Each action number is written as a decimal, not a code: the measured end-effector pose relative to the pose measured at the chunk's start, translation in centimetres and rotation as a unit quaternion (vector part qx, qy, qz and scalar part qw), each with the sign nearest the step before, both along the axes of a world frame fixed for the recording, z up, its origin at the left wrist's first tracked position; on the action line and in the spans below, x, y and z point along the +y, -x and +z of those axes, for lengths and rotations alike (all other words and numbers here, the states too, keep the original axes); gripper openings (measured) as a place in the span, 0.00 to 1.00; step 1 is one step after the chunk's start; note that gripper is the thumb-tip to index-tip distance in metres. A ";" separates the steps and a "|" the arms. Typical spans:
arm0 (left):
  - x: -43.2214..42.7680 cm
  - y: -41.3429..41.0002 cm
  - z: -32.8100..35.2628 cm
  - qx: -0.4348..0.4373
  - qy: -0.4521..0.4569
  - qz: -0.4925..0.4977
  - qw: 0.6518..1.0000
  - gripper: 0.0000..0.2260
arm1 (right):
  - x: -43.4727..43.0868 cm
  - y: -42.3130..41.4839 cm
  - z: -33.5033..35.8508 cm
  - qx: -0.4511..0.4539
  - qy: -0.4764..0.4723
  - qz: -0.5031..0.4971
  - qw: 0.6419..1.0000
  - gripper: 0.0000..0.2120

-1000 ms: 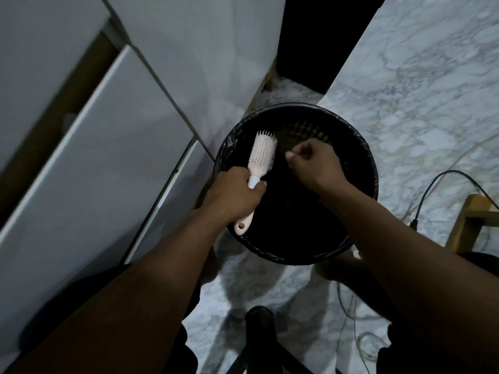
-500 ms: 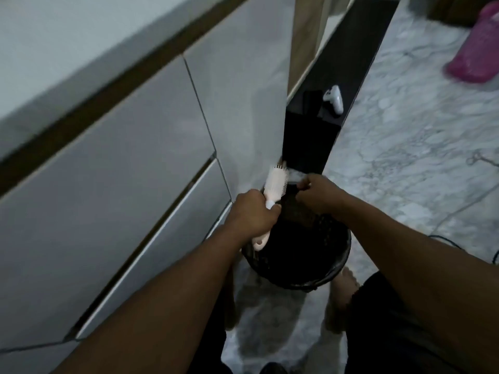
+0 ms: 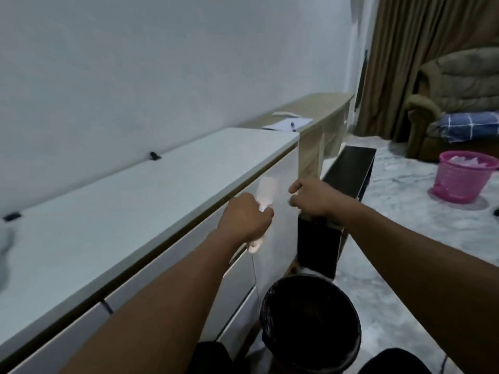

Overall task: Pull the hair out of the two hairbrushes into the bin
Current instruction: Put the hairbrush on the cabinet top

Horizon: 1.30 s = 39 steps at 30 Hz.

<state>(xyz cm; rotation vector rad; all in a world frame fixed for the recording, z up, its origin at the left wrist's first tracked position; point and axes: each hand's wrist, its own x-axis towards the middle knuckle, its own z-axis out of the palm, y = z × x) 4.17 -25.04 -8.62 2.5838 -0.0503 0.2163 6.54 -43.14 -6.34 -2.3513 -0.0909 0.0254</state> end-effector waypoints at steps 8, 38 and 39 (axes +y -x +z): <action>7.9 3.5 9.5 -0.060 -0.038 0.106 0.992 0.16 | 7.3 1.9 9.9 -0.069 0.007 0.071 0.995 0.13; 29.8 7.1 9.4 0.011 -0.065 0.350 0.934 0.11 | 35.7 -1.3 11.3 -0.083 0.094 0.311 0.942 0.14; 30.0 6.9 8.9 0.019 -0.065 0.351 0.934 0.11 | 36.0 -1.5 10.7 -0.075 0.092 0.313 0.942 0.14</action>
